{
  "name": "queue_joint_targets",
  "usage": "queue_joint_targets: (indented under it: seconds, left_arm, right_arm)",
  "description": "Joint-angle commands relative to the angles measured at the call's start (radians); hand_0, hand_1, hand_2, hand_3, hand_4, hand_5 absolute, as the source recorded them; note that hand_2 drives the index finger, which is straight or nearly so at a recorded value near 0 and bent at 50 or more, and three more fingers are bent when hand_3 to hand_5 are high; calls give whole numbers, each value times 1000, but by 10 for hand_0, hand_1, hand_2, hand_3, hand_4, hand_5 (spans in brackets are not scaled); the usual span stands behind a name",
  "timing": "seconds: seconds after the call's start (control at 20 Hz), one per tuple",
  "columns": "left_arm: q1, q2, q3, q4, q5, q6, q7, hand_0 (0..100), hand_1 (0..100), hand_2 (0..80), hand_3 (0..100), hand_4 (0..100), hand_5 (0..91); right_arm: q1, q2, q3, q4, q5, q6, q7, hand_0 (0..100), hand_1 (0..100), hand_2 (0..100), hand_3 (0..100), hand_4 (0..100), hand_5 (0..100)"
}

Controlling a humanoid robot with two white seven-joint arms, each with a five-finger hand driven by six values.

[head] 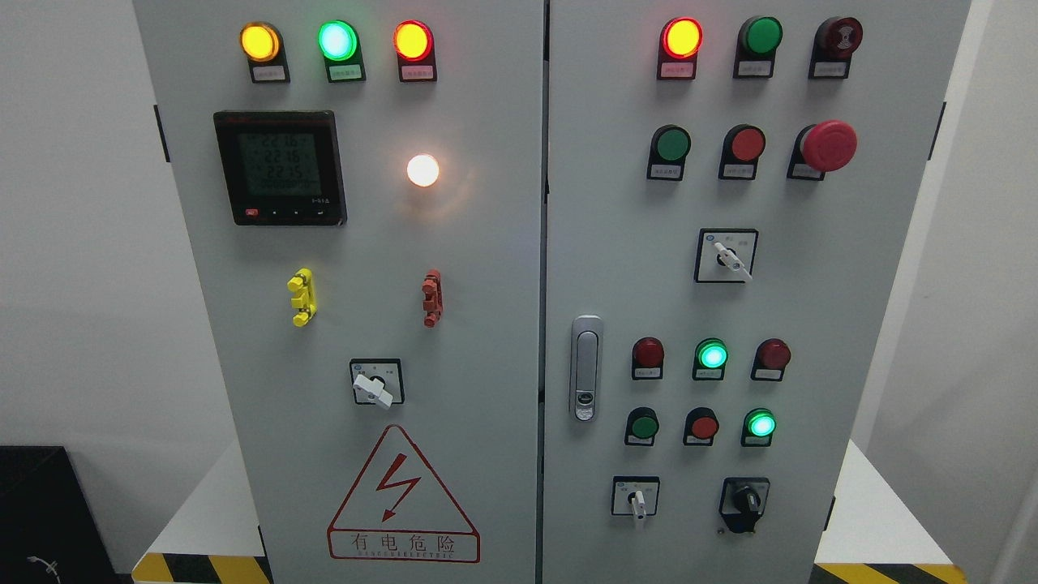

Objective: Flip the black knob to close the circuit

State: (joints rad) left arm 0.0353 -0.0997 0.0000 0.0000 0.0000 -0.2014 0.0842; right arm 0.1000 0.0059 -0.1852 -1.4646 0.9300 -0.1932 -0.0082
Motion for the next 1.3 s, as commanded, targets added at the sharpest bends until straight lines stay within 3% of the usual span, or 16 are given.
queue_joint_targets:
  seconds: [0.0, 0.3, 0.45, 1.0, 1.25]
  left_arm:
    - [0, 0, -20, 23, -21, 0, 0, 0, 0, 0, 0, 0, 0]
    - [0, 0, -20, 23, -21, 0, 0, 0, 0, 0, 0, 0, 0]
    - [0, 0, -20, 22, -21, 0, 0, 0, 0, 0, 0, 0, 0]
    - [0, 0, -20, 23, -20, 0, 0, 0, 0, 0, 0, 0, 0]
    - [0, 0, -20, 22, -21, 0, 0, 0, 0, 0, 0, 0, 0]
  right_arm:
    - [-66, 49, -45, -148, 81, 15, 42, 0, 150, 775, 929, 754, 741]
    - [-106, 49, -62, -163, 127, 54, 76, 0, 147, 774, 928, 751, 743]
    - [-126, 63, -60, -172, 150, 67, 77, 0, 147, 773, 929, 751, 743]
    - [-240, 63, -43, -168, 204, 162, 80, 0, 147, 766, 928, 750, 744]
    - [-252, 63, -43, -175, 259, 199, 85, 0, 222, 764, 928, 747, 742]
